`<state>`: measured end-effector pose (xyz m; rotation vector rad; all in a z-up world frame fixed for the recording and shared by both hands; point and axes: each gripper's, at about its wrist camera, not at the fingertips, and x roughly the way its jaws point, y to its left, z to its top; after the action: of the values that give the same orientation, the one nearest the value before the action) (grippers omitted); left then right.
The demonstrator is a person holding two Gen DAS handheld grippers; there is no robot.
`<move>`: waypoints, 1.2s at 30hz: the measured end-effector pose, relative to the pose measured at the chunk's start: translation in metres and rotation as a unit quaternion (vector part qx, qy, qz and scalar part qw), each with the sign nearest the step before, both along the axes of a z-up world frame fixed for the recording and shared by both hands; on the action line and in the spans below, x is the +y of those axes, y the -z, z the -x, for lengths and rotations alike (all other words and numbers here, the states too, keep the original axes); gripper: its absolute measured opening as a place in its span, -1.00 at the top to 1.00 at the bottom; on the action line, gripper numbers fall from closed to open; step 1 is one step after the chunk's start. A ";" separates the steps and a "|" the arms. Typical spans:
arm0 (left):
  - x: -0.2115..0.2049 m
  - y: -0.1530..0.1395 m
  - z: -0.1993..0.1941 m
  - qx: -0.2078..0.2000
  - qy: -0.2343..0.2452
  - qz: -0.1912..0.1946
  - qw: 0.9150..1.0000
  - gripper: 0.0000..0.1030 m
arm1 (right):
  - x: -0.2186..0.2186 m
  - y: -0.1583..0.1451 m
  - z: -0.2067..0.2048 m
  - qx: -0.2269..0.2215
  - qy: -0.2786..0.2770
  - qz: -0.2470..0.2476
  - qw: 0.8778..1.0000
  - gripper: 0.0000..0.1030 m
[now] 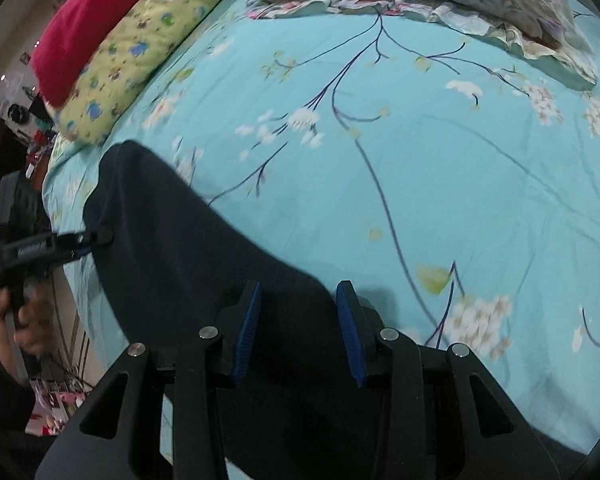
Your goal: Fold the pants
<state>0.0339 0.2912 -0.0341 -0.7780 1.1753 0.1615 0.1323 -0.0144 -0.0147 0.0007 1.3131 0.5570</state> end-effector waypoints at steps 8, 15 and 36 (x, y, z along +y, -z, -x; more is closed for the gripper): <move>-0.008 0.008 -0.013 -0.001 -0.002 -0.006 1.000 0.11 | 0.004 0.009 -0.006 0.023 -0.024 0.018 0.999 0.21; -0.022 -0.004 -0.019 -0.029 0.024 -0.046 0.998 0.57 | 0.007 0.004 -0.016 0.004 -0.030 0.026 0.999 0.70; -0.016 -0.011 -0.054 -0.055 0.105 -0.098 0.988 0.46 | 0.011 -0.005 -0.050 -0.127 -0.001 0.122 0.984 0.33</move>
<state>0.0882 0.2753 -0.0235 -0.4806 1.1090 0.0573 0.1820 -0.0035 -0.0094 -0.2655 1.1235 0.3802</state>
